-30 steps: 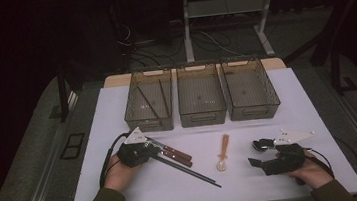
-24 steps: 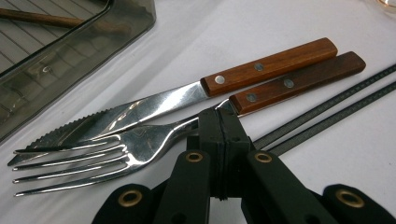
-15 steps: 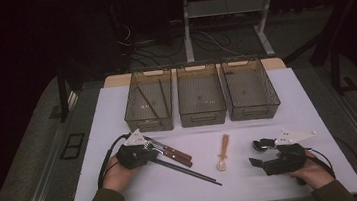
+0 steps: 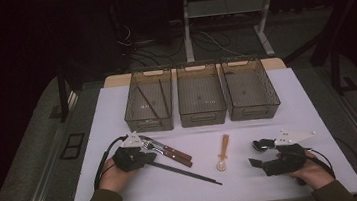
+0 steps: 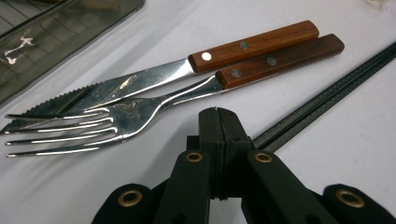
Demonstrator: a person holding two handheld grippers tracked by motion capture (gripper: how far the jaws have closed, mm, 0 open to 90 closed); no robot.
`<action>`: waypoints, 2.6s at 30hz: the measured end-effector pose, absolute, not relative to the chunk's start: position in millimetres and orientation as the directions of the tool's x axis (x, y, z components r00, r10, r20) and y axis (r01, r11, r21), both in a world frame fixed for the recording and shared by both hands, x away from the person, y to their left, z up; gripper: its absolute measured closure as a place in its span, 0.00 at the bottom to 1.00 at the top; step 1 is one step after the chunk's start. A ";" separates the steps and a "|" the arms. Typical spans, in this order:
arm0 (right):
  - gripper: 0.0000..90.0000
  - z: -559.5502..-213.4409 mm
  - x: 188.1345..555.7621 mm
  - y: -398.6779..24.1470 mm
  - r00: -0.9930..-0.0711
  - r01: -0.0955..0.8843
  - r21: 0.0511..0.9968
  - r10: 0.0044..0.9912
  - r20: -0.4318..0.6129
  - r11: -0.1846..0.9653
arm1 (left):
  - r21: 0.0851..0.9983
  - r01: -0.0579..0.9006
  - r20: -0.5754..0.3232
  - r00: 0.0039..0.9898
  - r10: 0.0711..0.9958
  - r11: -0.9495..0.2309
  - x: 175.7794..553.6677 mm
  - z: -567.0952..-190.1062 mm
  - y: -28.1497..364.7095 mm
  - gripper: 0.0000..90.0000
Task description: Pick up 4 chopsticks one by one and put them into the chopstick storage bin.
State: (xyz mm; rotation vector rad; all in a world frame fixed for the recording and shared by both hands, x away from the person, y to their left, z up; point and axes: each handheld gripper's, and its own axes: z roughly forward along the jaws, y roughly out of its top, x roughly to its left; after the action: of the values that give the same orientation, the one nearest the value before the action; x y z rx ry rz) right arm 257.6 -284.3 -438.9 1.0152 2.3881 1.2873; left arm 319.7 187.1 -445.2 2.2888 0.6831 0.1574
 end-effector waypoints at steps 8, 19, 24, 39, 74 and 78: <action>0.20 -438.9 257.5 -284.5 -0.729 0.461 0.807 0.676 0.108 0.369 | 0.668 0.438 -0.101 0.854 0.510 -0.601 311.5 -443.4 189.9 0.99; 0.20 -439.2 257.6 -284.6 -0.731 0.462 0.805 0.674 0.109 0.372 | 0.655 0.422 -0.094 0.869 0.486 -0.627 295.1 -441.4 191.9 0.99; 0.20 -439.2 257.7 -284.3 -0.730 0.464 0.805 0.674 0.110 0.371 | 0.715 0.394 -0.094 0.873 0.479 -0.578 294.7 -434.9 188.4 0.83; 0.20 -439.5 258.0 -283.5 -0.731 0.464 0.802 0.674 0.107 0.376 | 0.774 0.274 -0.141 0.954 0.266 -0.572 281.1 -429.6 132.3 0.53; 0.20 -440.4 258.4 -281.2 -0.735 0.464 0.800 0.669 0.108 0.381 | 0.704 0.105 -0.039 0.993 0.108 -0.703 275.5 -446.8 85.2 0.84; 0.20 -440.4 258.3 -281.2 -0.735 0.464 0.800 0.669 0.108 0.380 | 0.703 0.112 -0.036 0.992 0.123 -0.703 277.6 -446.7 87.5 0.84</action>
State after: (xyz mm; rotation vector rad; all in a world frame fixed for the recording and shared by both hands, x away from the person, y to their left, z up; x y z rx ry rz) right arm 258.3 -281.2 -440.4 1.0079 2.4066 1.2796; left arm 277.6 87.5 -446.7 2.3556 0.1627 0.0179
